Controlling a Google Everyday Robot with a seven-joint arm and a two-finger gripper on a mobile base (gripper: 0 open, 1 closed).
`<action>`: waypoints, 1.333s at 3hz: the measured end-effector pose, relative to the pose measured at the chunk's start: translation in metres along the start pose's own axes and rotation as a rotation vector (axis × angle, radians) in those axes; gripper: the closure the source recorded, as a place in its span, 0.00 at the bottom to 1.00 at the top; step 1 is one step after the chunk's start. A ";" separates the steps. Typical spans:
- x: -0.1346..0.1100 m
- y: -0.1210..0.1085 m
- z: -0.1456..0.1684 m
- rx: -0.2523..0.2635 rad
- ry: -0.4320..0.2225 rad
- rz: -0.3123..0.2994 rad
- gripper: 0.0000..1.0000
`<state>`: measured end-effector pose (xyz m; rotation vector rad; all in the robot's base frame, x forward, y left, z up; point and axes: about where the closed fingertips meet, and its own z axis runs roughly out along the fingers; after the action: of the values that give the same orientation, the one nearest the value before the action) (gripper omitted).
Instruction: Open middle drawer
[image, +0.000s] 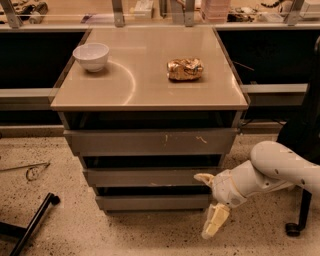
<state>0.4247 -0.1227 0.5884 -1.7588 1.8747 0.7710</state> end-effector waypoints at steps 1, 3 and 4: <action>0.000 0.000 0.000 0.000 0.000 0.000 0.00; 0.013 -0.013 0.026 0.150 -0.099 -0.084 0.00; 0.016 -0.022 0.050 0.204 -0.153 -0.145 0.00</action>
Offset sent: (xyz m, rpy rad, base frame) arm 0.0087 -0.0049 -0.0254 0.0946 -0.1617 -0.0758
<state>0.4431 -0.1012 0.5385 -1.6392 1.6435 0.6178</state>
